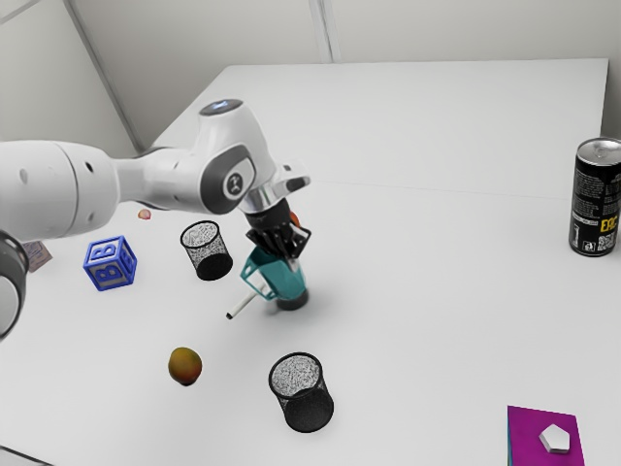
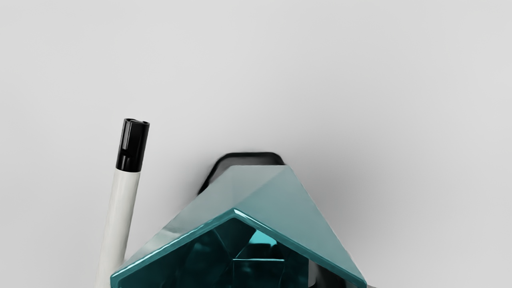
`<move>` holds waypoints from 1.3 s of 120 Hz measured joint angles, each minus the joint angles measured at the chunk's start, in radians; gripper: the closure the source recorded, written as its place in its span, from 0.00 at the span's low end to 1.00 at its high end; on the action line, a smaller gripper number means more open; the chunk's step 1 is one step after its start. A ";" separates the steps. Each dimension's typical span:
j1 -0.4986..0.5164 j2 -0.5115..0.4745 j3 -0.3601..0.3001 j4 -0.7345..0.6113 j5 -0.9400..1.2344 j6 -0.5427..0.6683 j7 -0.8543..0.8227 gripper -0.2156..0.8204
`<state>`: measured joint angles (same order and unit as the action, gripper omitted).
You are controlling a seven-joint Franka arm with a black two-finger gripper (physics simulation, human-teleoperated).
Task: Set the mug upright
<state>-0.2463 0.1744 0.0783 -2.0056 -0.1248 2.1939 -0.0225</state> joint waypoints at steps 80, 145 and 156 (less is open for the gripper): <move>-0.014 0.034 0.000 -0.003 0.004 0.025 -0.018 0.54; -0.052 -0.125 0.010 0.071 0.109 -0.049 -0.005 0.23; -0.050 -0.152 0.011 0.085 0.135 -0.082 -0.004 0.22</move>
<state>-0.2967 0.0225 0.0889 -1.9202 0.0106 2.1118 -0.0264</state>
